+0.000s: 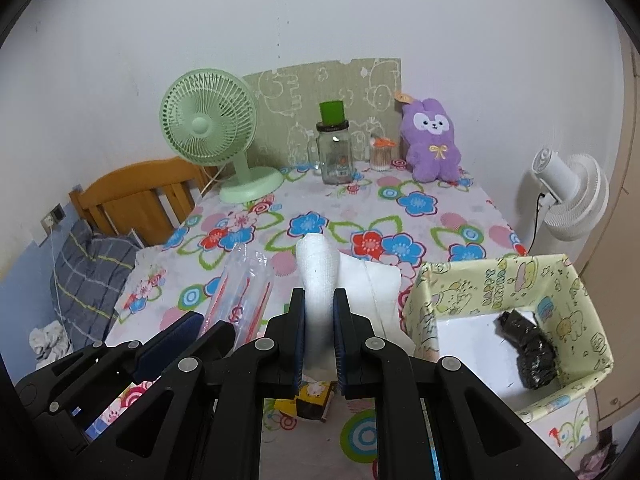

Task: Organize soft objects
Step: 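Drop the straws into the box with the left tool while the right tool holds the roll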

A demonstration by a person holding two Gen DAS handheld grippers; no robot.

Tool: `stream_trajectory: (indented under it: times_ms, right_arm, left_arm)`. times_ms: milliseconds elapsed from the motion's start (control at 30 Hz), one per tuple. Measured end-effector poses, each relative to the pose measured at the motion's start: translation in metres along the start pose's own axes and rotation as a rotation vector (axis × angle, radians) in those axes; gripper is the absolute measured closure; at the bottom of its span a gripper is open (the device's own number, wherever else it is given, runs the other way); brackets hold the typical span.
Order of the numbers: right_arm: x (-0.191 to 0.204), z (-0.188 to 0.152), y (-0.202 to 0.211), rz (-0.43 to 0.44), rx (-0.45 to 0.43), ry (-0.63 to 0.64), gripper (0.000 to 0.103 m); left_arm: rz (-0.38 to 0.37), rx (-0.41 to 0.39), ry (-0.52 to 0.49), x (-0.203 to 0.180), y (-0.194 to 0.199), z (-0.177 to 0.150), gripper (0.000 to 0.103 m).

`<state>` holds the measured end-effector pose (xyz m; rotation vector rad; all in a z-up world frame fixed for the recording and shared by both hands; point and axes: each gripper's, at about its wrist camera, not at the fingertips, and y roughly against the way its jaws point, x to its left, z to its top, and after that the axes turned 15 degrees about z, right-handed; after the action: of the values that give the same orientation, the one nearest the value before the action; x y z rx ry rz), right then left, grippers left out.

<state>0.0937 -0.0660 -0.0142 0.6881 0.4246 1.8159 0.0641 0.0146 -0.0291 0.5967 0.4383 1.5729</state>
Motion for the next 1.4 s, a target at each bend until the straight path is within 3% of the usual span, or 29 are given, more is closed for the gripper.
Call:
stream_trajectory:
  times_ms: [800,1400]
  right_arm:
    - [-0.052,0.012,0.047,-0.025,-0.066,-0.027,0.088]
    - [-0.103,0.012,0.058,-0.060,-0.084,-0.030,0.088]
  left_arm:
    - [-0.056,-0.044,-0.023,-0.063,0.021,0.016,0.089]
    - [-0.079,-0.053,-0.053,-0.114,0.013,0.020,0.089]
